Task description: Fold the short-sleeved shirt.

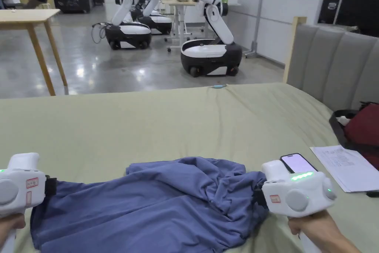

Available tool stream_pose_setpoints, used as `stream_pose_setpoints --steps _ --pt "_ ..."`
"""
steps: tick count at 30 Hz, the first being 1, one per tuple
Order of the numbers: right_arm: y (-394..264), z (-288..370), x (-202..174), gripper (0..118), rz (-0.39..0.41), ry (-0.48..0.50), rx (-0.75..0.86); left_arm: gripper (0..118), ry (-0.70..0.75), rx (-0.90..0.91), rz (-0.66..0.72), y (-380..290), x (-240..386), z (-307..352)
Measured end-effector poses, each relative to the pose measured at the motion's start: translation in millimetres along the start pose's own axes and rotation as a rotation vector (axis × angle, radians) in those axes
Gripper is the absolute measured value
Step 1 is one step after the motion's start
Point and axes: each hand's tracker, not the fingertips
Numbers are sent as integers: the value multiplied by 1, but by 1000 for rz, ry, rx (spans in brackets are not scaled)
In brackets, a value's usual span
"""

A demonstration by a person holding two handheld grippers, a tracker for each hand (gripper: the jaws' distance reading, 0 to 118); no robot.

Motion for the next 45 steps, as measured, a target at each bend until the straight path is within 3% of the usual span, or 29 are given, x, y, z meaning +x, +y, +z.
stream_pose_setpoints --steps 6,9,15,20,23,28,36,45 --pt "57 69 -30 7 -81 100 348 5 -57 144 51 28 -16 36" --pt "104 95 -52 7 -56 108 454 5 -119 221 111 54 -24 59" --pt "209 133 -76 7 -21 139 593 5 -92 368 72 130 -20 101" --pt "300 154 -97 7 19 89 652 5 25 456 55 210 -29 115" --pt "354 158 -101 7 -8 71 683 5 41 491 95 254 -38 120" --pt "425 147 -100 7 -29 -9 688 5 87 538 51 305 -42 109" --pt "450 114 -114 7 31 -87 698 5 96 549 45 330 -42 71" --pt "386 20 -115 7 -14 -29 568 5 83 416 30 267 -47 -16"
